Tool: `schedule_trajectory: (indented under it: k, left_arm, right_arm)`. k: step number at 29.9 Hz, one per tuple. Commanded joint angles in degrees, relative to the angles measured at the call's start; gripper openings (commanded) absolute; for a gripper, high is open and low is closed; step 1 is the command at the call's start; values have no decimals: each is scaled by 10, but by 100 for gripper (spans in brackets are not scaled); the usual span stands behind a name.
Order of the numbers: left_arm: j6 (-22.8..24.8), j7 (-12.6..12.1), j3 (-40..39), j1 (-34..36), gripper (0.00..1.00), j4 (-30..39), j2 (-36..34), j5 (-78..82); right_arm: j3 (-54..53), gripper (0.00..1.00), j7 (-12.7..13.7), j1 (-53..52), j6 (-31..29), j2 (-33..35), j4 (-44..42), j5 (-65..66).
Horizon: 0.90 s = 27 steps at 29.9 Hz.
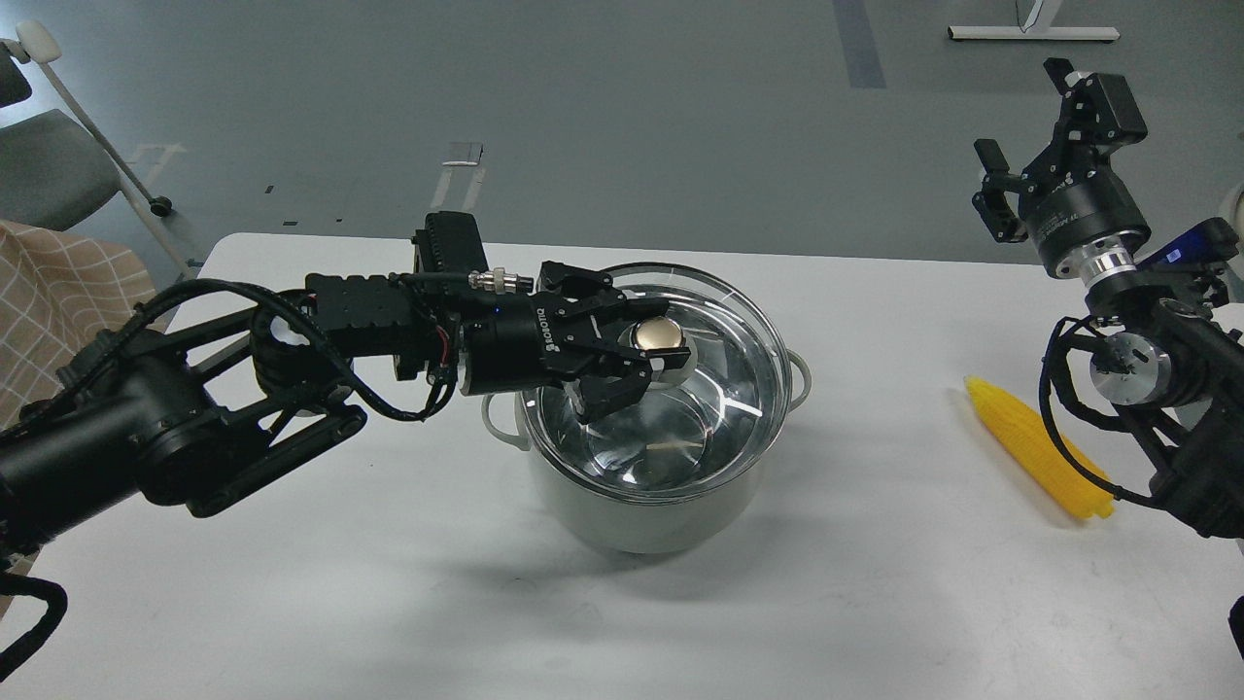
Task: Open pot and put corn in
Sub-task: 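Lift the glass lid off the pot with the left gripper, then lower the glass lid onto the table beside the pot and release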
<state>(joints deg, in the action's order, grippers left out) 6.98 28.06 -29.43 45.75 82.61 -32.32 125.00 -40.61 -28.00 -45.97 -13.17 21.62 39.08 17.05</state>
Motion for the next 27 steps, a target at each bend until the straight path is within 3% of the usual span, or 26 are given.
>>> schedule_trajectory:
  k: [1, 6, 14, 19, 27]
  left_arm:
    - [1, -1, -1, 47, 12, 2, -23, 0]
    - [1, -1, -1, 88, 12, 3, -86, 0]
    - [-25, -1, 10, 74, 12, -3, -261, -4]
    - [-83, -1, 9, -13, 12, -33, -334, -62]
    - [-195, -1, 9, -145, 12, -132, -325, -129]
  right_arm:
    - [0, 100, 0, -1, 0, 0, 0, 0]
    - [0, 100, 0, -1, 1, 1, 0, 0]
    - [0, 100, 0, -1, 2, 0, 0, 0]
    - [0, 100, 0, -1, 3, 0, 1, 0]
    - [1, 100, 0, 0, 3, 0, 1, 0]
